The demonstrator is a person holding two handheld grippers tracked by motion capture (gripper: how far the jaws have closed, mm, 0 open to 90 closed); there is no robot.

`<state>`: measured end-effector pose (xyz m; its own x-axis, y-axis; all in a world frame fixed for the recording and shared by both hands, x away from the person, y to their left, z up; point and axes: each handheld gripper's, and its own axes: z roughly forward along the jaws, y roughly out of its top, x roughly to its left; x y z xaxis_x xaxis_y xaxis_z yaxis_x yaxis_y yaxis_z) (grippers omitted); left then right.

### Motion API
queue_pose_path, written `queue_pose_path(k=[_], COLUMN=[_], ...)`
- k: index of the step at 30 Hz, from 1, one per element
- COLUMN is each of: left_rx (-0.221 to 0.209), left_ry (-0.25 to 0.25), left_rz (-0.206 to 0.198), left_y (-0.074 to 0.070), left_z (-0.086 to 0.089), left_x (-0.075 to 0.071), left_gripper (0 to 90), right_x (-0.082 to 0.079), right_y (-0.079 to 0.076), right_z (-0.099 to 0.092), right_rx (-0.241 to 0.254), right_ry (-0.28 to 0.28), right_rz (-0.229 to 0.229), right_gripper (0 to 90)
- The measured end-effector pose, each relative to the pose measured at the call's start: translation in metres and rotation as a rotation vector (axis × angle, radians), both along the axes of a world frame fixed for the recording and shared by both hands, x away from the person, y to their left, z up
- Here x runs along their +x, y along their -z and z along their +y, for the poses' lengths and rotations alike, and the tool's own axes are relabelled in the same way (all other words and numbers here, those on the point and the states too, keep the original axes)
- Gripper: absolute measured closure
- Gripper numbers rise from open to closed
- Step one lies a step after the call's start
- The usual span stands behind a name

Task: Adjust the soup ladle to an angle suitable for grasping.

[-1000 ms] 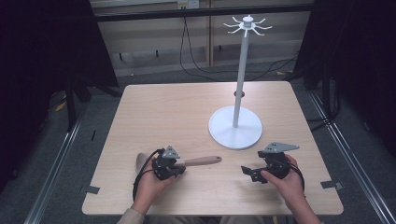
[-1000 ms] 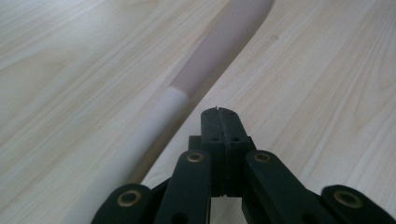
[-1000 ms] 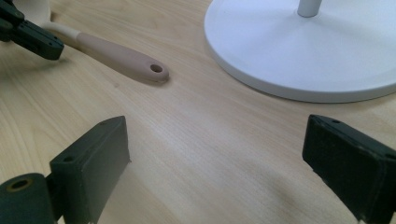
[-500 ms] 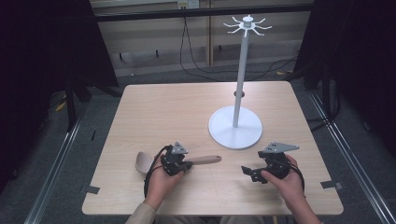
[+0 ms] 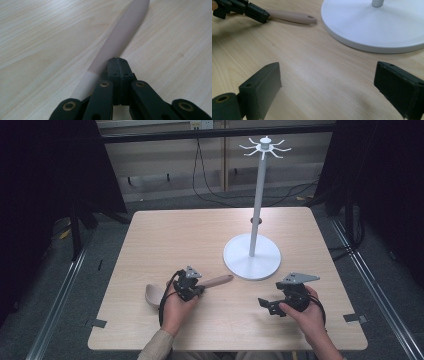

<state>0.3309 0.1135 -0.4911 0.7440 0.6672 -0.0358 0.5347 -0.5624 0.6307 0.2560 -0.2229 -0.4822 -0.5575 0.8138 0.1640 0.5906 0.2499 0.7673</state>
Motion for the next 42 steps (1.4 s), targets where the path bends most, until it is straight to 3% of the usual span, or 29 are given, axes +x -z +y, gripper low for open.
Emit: queue_pose_path(k=[7, 12, 15, 18, 19, 20, 25, 32, 35, 42], left_rx=[-0.01, 0.013, -0.006, 0.005, -0.005, 0.016, 0.013, 0.056, 0.095, 0.192], left_ry=[-0.04, -0.052, -0.04, -0.021, -0.014, 0.011, 0.035, 0.087, 0.106, 0.142], left_rz=[0.001, -0.006, 0.006, 0.015, 0.02, 0.019, 0.02, 0.029, 0.024, 0.056], left_y=[0.001, -0.002, -0.001, -0.003, -0.003, -0.008, -0.017, -0.03, -0.035, -0.039], left_z=[0.0, -0.001, -0.001, -0.001, -0.001, -0.002, 0.002, 0.011, 0.013, 0.019], left_x=[0.007, 0.009, 0.008, 0.008, 0.008, 0.007, 0.008, 0.013, 0.017, 0.027], left_gripper=[90.0, 90.0, 90.0, 89.3, 88.3, 86.8, 78.1, 70.1, 67.5, 62.9], right_x=[0.001, 0.0, 0.0, 0.0, 0.0, 0.0, 0.0, -0.001, -0.001, -0.001], right_y=[0.001, 0.001, 0.001, 0.001, 0.001, 0.001, 0.0, 0.001, 0.001, 0.001], right_z=[0.0, 0.002, 0.003, 0.002, 0.002, 0.002, 0.003, 0.003, 0.003, 0.004], right_rx=[0.003, -0.007, -0.008, -0.008, -0.008, -0.008, -0.004, -0.005, -0.005, -0.006], right_ry=[-0.001, -0.007, -0.013, -0.013, -0.013, -0.013, -0.012, -0.012, -0.012, -0.017], right_rz=[0.002, 0.007, 0.004, 0.004, 0.004, 0.004, 0.001, 0.006, 0.007, 0.003], right_gripper=[7.1, 7.1, 7.1, 7.1, 7.0, 7.0, 7.1, 7.1, 7.0, 7.1])
